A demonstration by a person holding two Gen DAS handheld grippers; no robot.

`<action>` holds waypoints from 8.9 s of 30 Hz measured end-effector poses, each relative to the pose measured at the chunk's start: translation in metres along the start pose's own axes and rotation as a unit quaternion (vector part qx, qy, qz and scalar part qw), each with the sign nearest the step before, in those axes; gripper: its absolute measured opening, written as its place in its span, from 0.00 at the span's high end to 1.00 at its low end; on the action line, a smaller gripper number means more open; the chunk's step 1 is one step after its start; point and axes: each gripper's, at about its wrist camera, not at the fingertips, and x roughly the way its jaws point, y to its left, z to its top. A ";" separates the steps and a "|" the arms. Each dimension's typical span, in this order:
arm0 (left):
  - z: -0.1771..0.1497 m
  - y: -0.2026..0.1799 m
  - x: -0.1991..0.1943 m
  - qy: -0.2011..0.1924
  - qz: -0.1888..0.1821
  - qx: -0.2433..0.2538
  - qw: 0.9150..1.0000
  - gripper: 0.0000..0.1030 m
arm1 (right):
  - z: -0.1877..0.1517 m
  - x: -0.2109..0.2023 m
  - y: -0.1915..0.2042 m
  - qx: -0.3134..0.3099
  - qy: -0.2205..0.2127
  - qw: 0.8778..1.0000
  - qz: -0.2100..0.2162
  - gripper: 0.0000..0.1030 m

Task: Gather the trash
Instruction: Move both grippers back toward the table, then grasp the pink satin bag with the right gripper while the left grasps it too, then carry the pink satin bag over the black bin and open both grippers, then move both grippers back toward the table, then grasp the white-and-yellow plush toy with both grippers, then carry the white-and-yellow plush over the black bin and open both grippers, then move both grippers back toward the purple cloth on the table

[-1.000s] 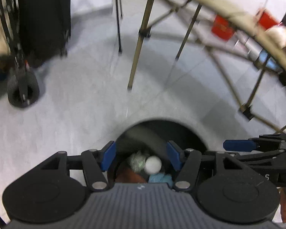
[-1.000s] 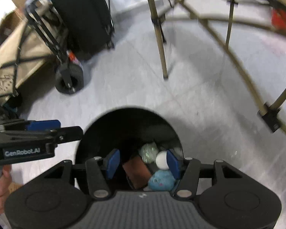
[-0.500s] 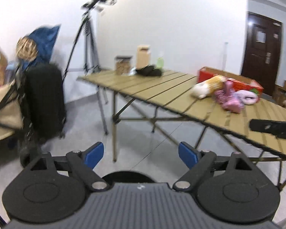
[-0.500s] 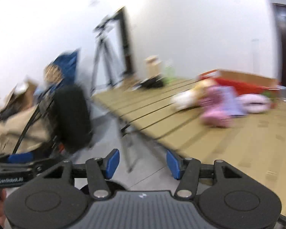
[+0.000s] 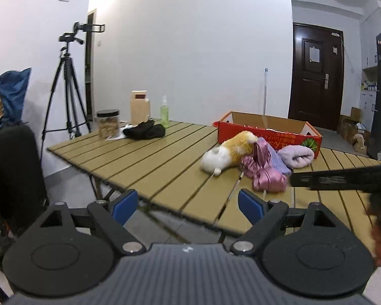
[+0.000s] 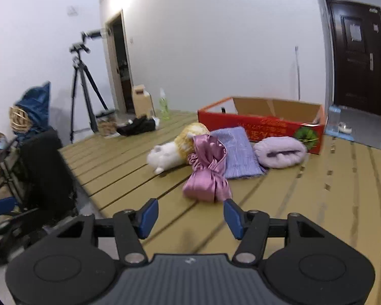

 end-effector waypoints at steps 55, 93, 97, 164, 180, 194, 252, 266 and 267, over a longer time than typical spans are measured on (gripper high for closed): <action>-0.019 0.112 -0.009 0.128 -0.114 -0.068 0.983 0.89 | 0.009 0.022 0.104 -0.026 0.097 0.972 0.211 0.89; -0.132 0.207 0.050 0.315 0.050 -0.142 0.937 0.29 | -0.123 0.160 0.203 -0.119 0.336 0.918 0.175 0.45; -0.107 0.193 0.003 0.243 0.101 -0.115 0.958 0.29 | -0.099 0.117 0.197 -0.109 0.274 0.938 0.183 0.45; 0.068 0.109 0.043 0.056 -0.126 -0.094 0.986 0.56 | 0.071 0.052 0.079 -0.100 0.017 0.985 0.141 0.56; -0.022 0.196 -0.034 0.180 -0.054 -0.153 0.970 0.55 | -0.012 0.025 0.207 -0.101 0.136 0.962 0.213 0.56; -0.170 0.214 0.092 0.406 -0.006 -0.172 0.897 0.53 | -0.161 0.161 0.199 -0.033 0.359 0.914 0.186 0.53; 0.068 -0.064 0.169 0.047 -0.131 0.057 0.989 0.48 | 0.031 0.006 -0.082 0.049 0.035 0.998 0.029 0.40; 0.075 -0.073 0.324 0.133 -0.223 -0.038 0.965 0.95 | 0.055 0.183 -0.121 0.055 0.110 0.992 0.005 0.52; 0.072 -0.073 0.322 0.134 -0.226 -0.039 0.964 0.96 | 0.055 0.182 -0.120 0.047 0.111 0.993 0.006 0.53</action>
